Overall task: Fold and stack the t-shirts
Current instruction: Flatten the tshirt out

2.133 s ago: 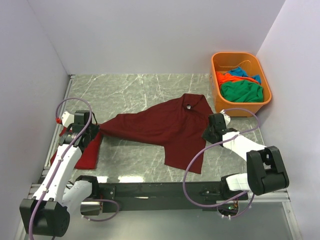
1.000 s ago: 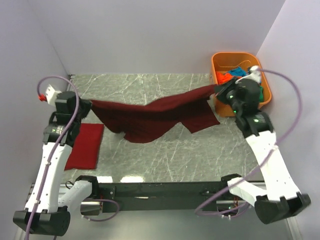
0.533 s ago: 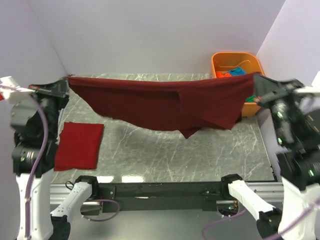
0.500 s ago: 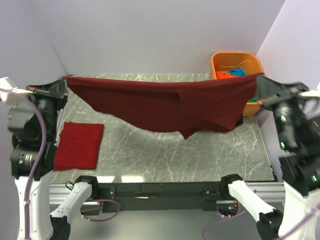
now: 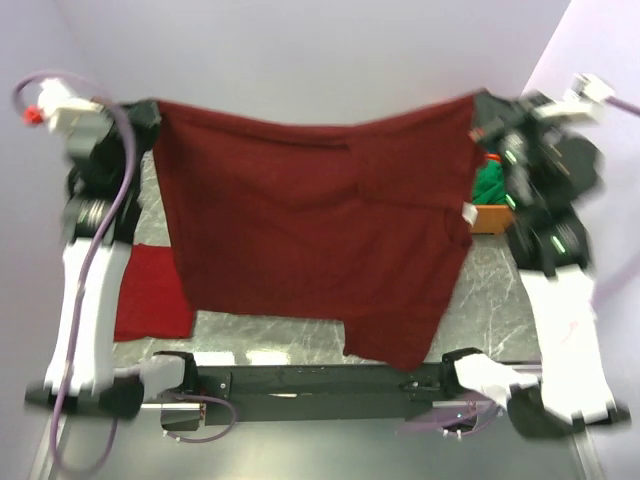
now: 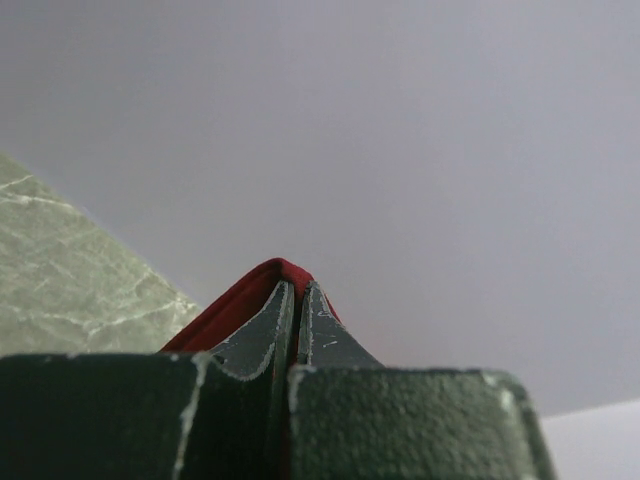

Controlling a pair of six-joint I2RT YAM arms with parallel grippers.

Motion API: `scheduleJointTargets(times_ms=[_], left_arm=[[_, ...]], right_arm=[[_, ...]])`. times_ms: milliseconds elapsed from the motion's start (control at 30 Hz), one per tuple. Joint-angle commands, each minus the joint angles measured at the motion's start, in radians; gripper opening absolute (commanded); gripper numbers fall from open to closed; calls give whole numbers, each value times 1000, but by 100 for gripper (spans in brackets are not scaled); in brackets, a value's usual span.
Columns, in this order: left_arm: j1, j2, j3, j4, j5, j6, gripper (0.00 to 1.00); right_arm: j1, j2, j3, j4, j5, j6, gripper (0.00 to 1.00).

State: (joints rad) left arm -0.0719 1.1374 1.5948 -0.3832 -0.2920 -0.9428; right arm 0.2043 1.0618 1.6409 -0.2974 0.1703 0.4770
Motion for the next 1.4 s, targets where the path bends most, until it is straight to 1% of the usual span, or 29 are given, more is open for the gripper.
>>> scheduleJointTargets(times_ms=[0,33,67,100,133,167,200,233,267,300,333,367,433,500,600,633,700,733,800,833,900,933,1000,1033,1100,1167,1200,1300,1367], left_arm=[[27,146,83,167,-3,30,1],[41,180,94,194,14,24,1],[69,214,123,254,39,15,1],[99,284,142,279,81,-10,1],[118,321,195,306,114,-23,1],[153,362,235,335,141,-36,1],[167,445,279,339,184,-57,1],[182,484,372,342,204,-68,1],[210,520,416,357,227,-77,1],[222,580,456,362,258,-105,1],[237,605,520,363,298,-125,1],[271,625,542,374,335,-148,1],[305,660,559,440,414,-207,1],[330,657,539,472,432,-228,1],[339,621,426,492,435,-217,1],[342,608,339,512,442,-221,1],[359,567,233,550,493,-254,1],[365,550,126,576,504,-266,1],[366,503,15,604,528,-278,1],[365,489,-83,613,536,-278,1],[365,448,-177,596,541,-283,1],[365,432,-279,601,545,-284,1],[363,383,-379,584,530,-286,1],[359,369,-463,574,527,-283,1],[351,332,-574,534,504,-249,1],[339,302,-651,498,490,-225,1],[336,289,-729,488,484,-226,1],[319,256,-852,431,442,-249,1],[302,223,-886,386,384,-248,1]], right_arm=[[-16,139,16,240,-8,-31,0],[-19,171,23,295,-23,-34,0],[-23,241,63,303,-25,-32,0],[-32,280,95,332,-32,-32,0],[-37,320,178,345,-47,-29,0],[-43,399,225,345,-55,-25,0],[-49,436,268,353,-69,-21,0],[-51,469,354,362,-80,-20,0],[-54,524,394,366,-86,-21,0],[-54,547,430,374,-92,-21,0],[-54,564,482,386,-92,-28,0],[-54,579,499,395,-91,-31,0],[-55,578,501,424,-89,-44,0],[-57,560,476,432,-81,-46,0],[-69,512,348,437,-89,-23,0],[-69,494,247,449,-84,-17,0],[-77,434,134,458,-69,8,0],[-82,411,25,458,-61,17,0],[-97,337,-89,455,-54,58,0],[-100,317,-184,437,-61,70,0],[-108,264,-277,414,-64,107,0],[-108,247,-367,388,-74,123,0],[-111,208,-455,354,-97,158,0],[-111,192,-531,340,-107,169,0],[-112,179,-639,305,-107,186,0],[-114,181,-694,275,-124,195,0],[-115,185,-717,244,-135,198,0],[-115,227,-783,198,-167,190,0],[-115,251,-822,187,-199,178,0]])
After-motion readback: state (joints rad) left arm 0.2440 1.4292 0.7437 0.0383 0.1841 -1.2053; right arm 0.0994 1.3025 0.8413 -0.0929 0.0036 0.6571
